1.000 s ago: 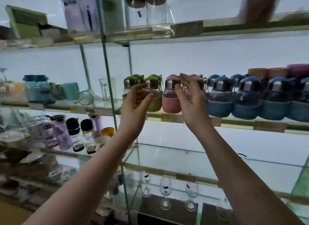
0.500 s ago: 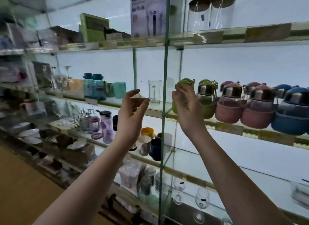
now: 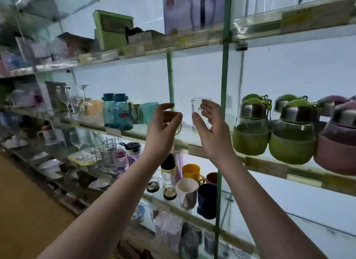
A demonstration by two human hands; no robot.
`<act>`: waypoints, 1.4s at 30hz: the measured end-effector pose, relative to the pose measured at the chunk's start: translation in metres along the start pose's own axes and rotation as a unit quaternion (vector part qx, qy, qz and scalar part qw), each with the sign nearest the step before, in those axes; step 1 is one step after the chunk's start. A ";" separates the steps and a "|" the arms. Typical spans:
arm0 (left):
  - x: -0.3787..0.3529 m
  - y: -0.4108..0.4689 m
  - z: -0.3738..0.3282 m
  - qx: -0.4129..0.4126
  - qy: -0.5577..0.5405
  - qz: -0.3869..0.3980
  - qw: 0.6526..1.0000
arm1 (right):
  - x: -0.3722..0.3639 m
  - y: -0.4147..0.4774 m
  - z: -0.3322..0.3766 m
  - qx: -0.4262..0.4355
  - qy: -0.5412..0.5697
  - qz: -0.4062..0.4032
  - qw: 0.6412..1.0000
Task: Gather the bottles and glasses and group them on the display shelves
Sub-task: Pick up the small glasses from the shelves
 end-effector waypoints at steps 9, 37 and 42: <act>-0.005 0.051 0.070 0.004 0.020 0.018 1.000 | -0.031 0.048 -0.047 -0.041 0.012 -0.042 0.998; 0.041 0.188 0.206 -0.051 0.208 0.270 0.939 | -0.078 0.109 -0.103 -0.160 -0.175 -0.262 0.936; 0.041 0.187 0.220 -0.069 0.291 0.380 0.875 | -0.084 0.112 -0.113 -0.190 -0.156 -0.287 0.926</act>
Point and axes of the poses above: each hand's wrist, its own y-axis towards the middle knuckle, its own x-axis out of the back of the hand, z = x × y, the point moved 3 cm from there along y, towards the middle knuckle, and after that the axes turned 1 degree about -x, right-handed, at the moved point
